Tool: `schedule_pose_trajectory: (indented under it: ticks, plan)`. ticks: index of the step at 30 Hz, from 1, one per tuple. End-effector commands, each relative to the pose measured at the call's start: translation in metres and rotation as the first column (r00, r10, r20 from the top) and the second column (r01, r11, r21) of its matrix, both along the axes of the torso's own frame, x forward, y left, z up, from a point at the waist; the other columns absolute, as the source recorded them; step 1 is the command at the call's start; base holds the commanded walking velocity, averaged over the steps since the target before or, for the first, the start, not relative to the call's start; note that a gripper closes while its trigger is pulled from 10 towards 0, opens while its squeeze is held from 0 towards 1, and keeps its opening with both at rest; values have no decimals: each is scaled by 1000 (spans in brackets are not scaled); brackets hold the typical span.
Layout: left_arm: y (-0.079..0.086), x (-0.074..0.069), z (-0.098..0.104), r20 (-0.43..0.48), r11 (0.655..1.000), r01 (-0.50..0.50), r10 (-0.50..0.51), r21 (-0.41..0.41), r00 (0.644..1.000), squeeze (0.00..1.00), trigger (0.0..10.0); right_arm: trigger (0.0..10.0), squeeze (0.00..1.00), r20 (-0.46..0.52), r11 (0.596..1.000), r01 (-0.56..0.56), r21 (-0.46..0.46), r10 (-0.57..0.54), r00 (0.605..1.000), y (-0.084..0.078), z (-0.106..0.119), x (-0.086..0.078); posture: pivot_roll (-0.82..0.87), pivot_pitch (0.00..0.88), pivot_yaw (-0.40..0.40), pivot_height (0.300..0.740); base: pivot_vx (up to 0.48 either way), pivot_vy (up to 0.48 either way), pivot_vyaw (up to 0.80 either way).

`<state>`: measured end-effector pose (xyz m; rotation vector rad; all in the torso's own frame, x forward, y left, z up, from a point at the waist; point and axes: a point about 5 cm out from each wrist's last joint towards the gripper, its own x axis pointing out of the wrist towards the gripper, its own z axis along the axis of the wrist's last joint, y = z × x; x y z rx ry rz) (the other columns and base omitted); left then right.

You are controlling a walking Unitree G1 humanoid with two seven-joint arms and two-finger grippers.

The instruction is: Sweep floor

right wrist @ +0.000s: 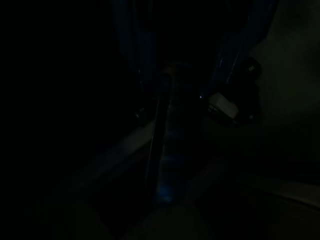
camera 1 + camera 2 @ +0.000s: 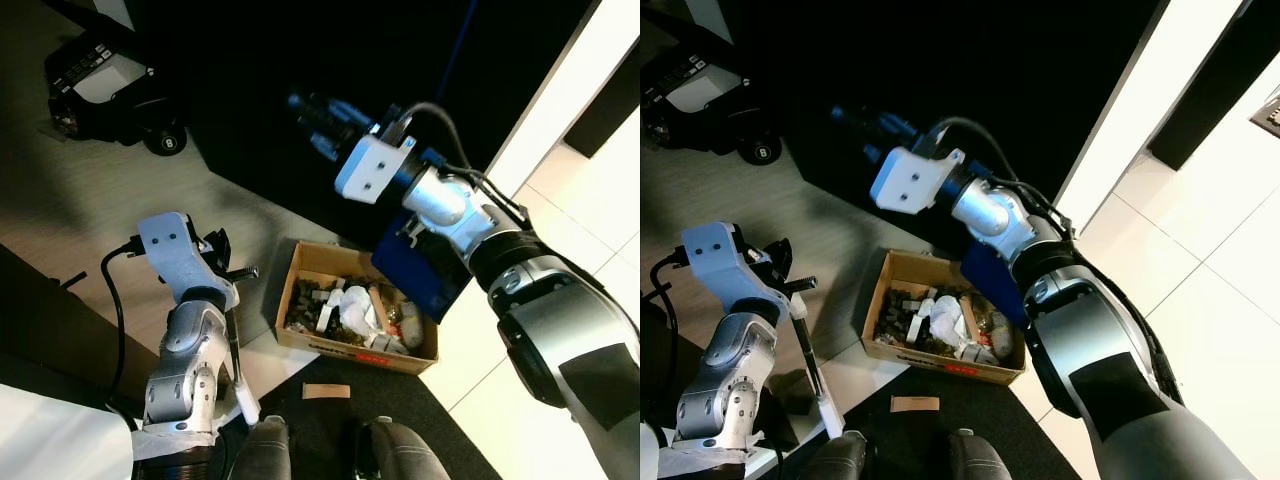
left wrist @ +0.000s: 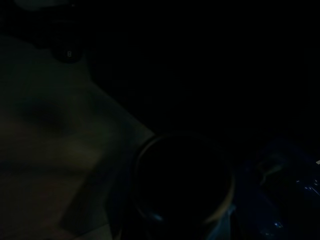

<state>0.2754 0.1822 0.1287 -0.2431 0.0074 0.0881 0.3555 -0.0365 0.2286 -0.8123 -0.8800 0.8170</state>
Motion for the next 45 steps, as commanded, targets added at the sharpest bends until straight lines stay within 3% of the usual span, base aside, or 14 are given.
schedule_pose_trajectory:
  ticks: [1, 5, 6, 17, 24, 28, 31, 34, 37, 40, 42, 43, 45]
  plan:
    - [-6, 1, 2, 7, 1000, 13, -13, -5, 1000, 0, 10000, 10000, 0, 126, 953, -107, -283, 147, 981, 9, -4, -12, 88, 97, -113, 740, 0, 0, 0]
    - [-6, 2, 2, 7, 1000, 14, -14, -7, 1000, 0, 10000, 10000, 0, 110, 947, -121, -298, 160, 981, 13, -16, -16, 87, 98, -112, 740, 0, 0, 0]
    - [-6, 1, 1, 5, 1000, 14, -14, -7, 1000, 0, 10000, 10000, 0, 100, 943, -153, -295, 190, 977, 22, -25, -23, 84, 99, -108, 740, 0, 0, 0]
    - [-8, 5, 3, 8, 1000, 29, -29, -5, 1000, 0, 10000, 10000, 0, 154, 925, -155, -346, 219, 964, 33, -38, -30, 79, 94, -98, 740, 0, 0, 0]
    - [-8, 5, 3, 10, 1000, 29, -29, -4, 1000, 0, 10000, 10000, 0, 198, 945, -202, -258, 256, 946, 42, -15, -34, 80, 90, -99, 740, 0, 0, 0]
    - [-9, 6, 3, 9, 999, 34, -34, -3, 999, 0, 10000, 10000, 0, 190, 944, -131, -301, 195, 962, 40, -21, -26, 92, 91, -104, 740, 0, 0, 0]
    - [-10, 6, 4, 13, 999, 39, -39, -1, 999, 0, 10000, 10000, 0, 198, 961, -175, -215, 219, 955, 42, -8, -29, 91, 89, -103, 740, 0, 0, 0]
    - [-11, 8, 4, 12, 999, 40, -40, -7, 999, 0, 10000, 10000, 0, 190, 938, -101, -331, 171, 967, 40, -26, -22, 77, 83, -96, 740, 0, 0, 0]
    - [-10, 8, 5, 15, 999, 37, -37, -9, 999, 0, 10000, 10000, 4, 188, 953, -215, -212, 256, 948, 47, -5, -33, 73, 84, -93, 740, 0, 0, 0]
    - [-11, 9, 3, 11, 999, 43, -43, -10, 999, 0, 10000, 10000, 0, 145, 930, -100, -354, 160, 976, 39, -32, -21, 68, 83, -95, 740, 0, 0, 0]
    - [-11, 9, 3, 11, 999, 43, -43, -10, 999, 0, 10000, 10000, 0, 145, 930, -100, -354, 160, 976, 39, -32, -21, 68, 83, -95, 740, 0, 0, 0]
    - [-12, 9, 3, 12, 999, 53, -53, -2, 999, 0, 10000, 10000, 59, 143, 941, -129, -313, 181, 973, 41, -26, -24, 84, 94, -104, 740, 0, 0, 0]
    - [-13, 9, 4, 13, 999, 49, -49, -5, 999, 0, 10000, 10000, 59, 147, 948, -183, -260, 227, 963, 44, -15, -29, 70, 89, -100, 740, 0, 0, 0]
